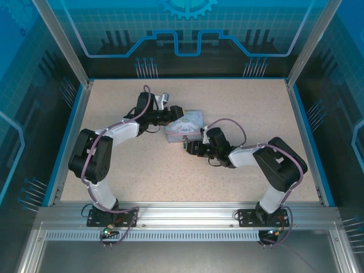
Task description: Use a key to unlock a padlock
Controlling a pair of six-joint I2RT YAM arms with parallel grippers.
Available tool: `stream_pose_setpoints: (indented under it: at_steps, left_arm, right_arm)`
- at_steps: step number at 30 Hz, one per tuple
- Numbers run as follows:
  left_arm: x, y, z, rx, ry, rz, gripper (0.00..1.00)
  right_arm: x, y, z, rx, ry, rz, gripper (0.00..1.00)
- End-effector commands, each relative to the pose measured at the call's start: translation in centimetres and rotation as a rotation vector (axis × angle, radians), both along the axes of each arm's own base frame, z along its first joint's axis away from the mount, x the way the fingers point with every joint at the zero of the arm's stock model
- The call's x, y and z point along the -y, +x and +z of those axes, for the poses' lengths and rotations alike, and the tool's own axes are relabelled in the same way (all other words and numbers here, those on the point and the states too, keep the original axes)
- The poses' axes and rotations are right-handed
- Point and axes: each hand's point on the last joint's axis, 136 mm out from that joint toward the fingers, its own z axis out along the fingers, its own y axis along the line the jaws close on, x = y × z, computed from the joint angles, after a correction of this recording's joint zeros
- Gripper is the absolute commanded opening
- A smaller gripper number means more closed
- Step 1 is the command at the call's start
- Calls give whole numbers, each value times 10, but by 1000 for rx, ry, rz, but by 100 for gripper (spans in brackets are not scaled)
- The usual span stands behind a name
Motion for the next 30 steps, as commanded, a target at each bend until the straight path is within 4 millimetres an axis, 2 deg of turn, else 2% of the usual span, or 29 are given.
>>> stream_pose_setpoints:
  at_steps: [1, 10, 17, 23, 30]
  left_arm:
    - [7, 5, 4, 0, -29, -17, 66]
    - [7, 4, 1, -14, -17, -10, 66]
    - [8, 1, 2, -15, -9, -8, 65]
    - [9, 0, 3, -13, -3, -9, 65]
    - [8, 0, 1, -15, 7, -6, 65]
  right_arm:
    - [-3, 8, -4, 37, -4, -13, 50]
    - [-14, 9, -25, 61, 7, 22, 48]
    - [-12, 4, -36, 38, -4, 23, 42]
    - [-22, 3, -38, 24, 16, 64, 38]
    - [-23, 2, -42, 10, 13, 62, 29]
